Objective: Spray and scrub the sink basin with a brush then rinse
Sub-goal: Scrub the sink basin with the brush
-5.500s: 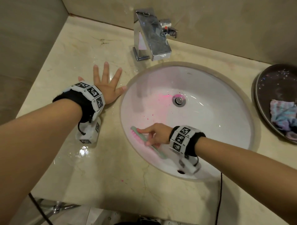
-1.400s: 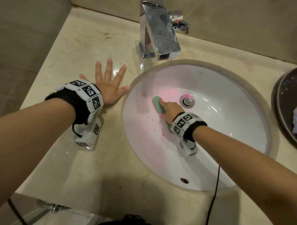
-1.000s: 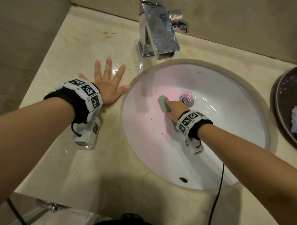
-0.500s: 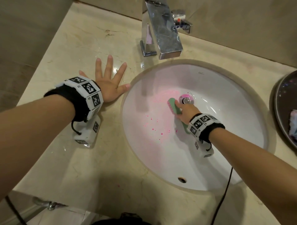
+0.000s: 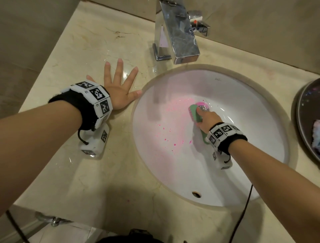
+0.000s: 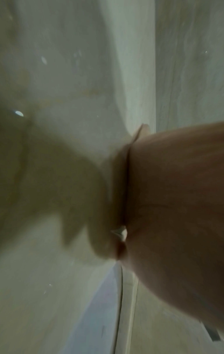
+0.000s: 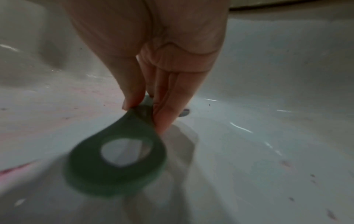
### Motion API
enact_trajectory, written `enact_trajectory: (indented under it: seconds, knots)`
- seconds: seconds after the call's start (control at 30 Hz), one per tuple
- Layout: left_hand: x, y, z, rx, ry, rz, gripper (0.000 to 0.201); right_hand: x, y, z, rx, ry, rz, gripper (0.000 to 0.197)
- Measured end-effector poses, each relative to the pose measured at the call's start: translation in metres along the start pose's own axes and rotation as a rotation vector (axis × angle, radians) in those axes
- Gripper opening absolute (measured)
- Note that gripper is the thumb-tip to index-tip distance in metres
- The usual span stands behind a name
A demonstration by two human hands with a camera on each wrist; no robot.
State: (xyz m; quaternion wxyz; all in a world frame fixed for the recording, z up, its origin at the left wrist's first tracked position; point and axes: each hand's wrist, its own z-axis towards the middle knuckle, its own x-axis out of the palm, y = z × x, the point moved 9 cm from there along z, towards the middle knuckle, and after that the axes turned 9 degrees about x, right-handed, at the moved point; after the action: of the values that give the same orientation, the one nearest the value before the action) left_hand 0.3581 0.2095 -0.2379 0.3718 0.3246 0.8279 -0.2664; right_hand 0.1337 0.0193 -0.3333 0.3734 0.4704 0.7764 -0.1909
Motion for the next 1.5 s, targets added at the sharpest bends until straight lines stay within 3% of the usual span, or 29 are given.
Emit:
enact_trajectory:
  seconds: [0.17, 0.3, 0.4, 0.53, 0.6, 0.7, 0.9, 1.07, 1.17, 1.3, 1.43, 1.5]
  knots:
    - [0.0, -0.001, -0.001, 0.003, 0.004, -0.001, 0.067, 0.024, 0.02, -0.015, -0.151, 0.091, -0.076, 0.057]
    - [-0.001, -0.001, -0.001, 0.002, 0.008, 0.004, 0.066, 0.012, -0.008, -0.011, -0.061, 0.041, -0.054, 0.044]
    - [0.0, -0.001, 0.0, 0.002, 0.009, 0.009, 0.066, 0.006, -0.014, -0.005, -0.013, 0.002, -0.095, 0.057]
    - [0.0, -0.001, 0.0, 0.002, 0.01, 0.007, 0.066, 0.017, -0.001, -0.014, -0.053, 0.047, 0.061, 0.048]
    - [0.0, 0.0, 0.0, 0.002, 0.013, 0.008, 0.067, 0.025, -0.002, -0.024, -0.097, 0.096, -0.014, 0.055]
    - [0.0, 0.0, 0.001, 0.004, 0.012, 0.007, 0.067, 0.016, -0.014, -0.027, -0.096, 0.053, -0.134, 0.059]
    - [0.0, -0.001, 0.0, 0.005, 0.003, 0.009, 0.067, 0.007, -0.001, -0.009, -0.048, -0.01, -0.041, 0.052]
    - [0.0, -0.001, 0.001, 0.007, -0.004, 0.001, 0.067, 0.027, 0.012, -0.022, -0.14, 0.087, -0.053, 0.054]
    - [0.0, 0.0, 0.001, 0.009, 0.005, 0.005, 0.067, 0.003, -0.005, -0.01, -0.067, -0.037, 0.004, 0.057]
    - [0.0, 0.0, 0.002, 0.01, -0.008, 0.004, 0.067, -0.028, -0.032, 0.025, 0.116, -0.19, 0.407, 0.057]
    - [-0.001, -0.001, 0.002, 0.01, -0.023, -0.001, 0.067, -0.04, -0.048, 0.04, 0.251, -0.281, 0.467, 0.026]
    - [0.0, -0.001, 0.003, 0.011, -0.022, -0.003, 0.067, -0.042, -0.057, 0.04, 0.303, -0.298, 0.413, 0.021]
